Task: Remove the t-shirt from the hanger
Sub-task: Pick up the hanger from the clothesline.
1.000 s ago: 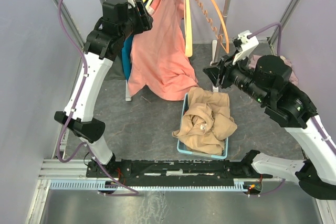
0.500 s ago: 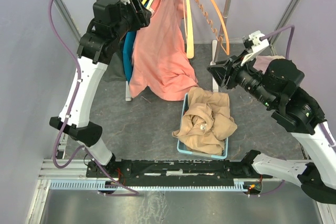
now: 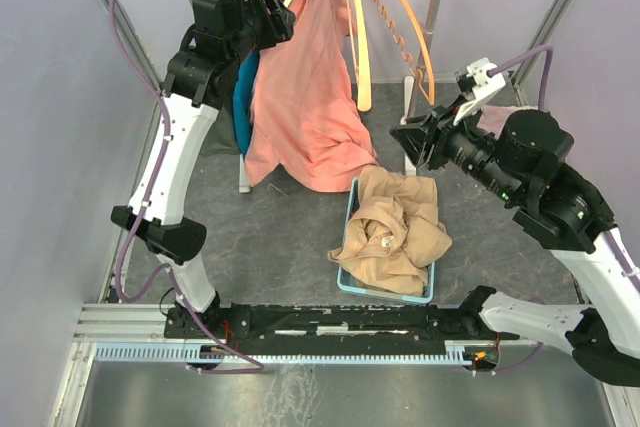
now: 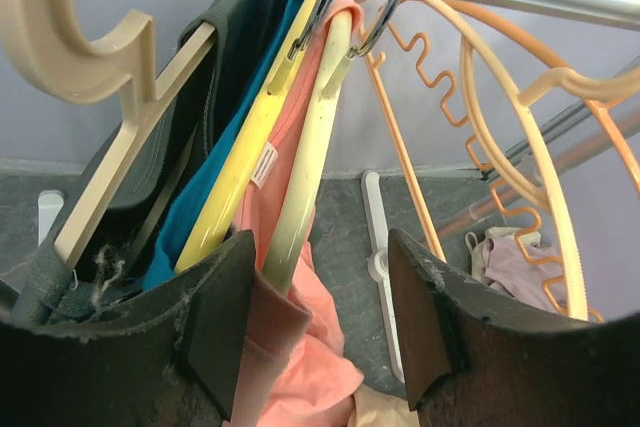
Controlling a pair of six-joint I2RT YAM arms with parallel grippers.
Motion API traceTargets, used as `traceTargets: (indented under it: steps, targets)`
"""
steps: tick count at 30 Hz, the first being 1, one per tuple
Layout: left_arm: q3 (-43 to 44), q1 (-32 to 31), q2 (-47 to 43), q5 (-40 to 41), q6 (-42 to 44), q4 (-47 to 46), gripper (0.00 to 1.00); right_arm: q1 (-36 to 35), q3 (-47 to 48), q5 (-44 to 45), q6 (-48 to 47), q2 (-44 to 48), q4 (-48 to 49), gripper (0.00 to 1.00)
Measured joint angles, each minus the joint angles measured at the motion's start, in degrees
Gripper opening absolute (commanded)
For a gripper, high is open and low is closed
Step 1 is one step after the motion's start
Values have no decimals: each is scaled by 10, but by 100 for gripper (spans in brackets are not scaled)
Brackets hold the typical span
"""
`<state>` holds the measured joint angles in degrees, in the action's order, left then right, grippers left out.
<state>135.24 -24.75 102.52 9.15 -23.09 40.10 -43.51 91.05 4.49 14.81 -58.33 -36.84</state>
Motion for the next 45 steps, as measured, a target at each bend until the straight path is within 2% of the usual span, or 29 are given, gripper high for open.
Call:
traceTargets:
  steps: [9,17,22,32,40,45]
  targets:
    - [0,0,15,15,0,-4,61,0,0,-4,-2,12,0,48]
    - [0,0,17,7,0,-39,51,0,-7,-4,-11,17,1,49]
    - [0,2,26,-5,0,-51,50,0,-10,-4,-14,16,0,49]
    - [0,3,37,12,1,-48,50,0,-10,-4,-27,16,0,50]
    - [0,3,37,17,5,-37,42,0,-10,-4,-31,11,0,50]
    - [-3,3,37,20,6,-32,42,0,-10,-4,-32,9,0,50]
